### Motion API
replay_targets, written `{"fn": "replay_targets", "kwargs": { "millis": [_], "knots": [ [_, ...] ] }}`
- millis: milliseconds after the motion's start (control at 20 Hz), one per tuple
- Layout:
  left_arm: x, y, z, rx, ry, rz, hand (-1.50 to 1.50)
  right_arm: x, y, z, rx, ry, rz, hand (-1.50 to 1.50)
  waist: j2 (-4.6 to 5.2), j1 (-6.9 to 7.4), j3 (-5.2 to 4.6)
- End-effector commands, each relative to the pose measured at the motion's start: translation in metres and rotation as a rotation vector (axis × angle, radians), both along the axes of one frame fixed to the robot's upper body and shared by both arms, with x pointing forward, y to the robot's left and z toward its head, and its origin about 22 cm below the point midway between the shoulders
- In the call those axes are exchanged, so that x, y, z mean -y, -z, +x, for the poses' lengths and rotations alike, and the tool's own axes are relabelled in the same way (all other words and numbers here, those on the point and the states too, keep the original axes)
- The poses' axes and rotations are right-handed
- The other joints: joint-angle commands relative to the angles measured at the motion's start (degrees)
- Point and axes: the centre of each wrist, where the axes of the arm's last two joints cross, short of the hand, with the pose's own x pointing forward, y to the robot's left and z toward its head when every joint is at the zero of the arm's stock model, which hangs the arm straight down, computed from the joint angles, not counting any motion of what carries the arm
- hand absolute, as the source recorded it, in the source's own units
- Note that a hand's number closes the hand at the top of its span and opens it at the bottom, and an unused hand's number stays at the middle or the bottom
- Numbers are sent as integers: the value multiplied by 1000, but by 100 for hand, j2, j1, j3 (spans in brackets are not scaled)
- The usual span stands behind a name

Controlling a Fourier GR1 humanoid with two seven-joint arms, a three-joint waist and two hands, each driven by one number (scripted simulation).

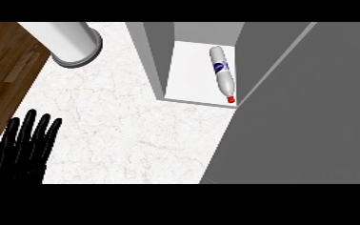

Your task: Pick up the bottled water, place it into the cabinet and close the cabinet

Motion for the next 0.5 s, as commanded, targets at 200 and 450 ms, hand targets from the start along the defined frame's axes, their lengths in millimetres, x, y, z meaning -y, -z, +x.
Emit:
{"fn": "replay_targets", "kwargs": {
  "millis": [200, 450],
  "knots": [
    [-3, -6, 4, 30, 51, 0, -150, -48, 36, 12, -372, -152, 98, 150, 199, 394, -8],
    [-13, -9, 5, 28, 45, 28, -150, -38, 37, 29, -454, -95, 187, 150, 132, 356, 10]
  ]
}}
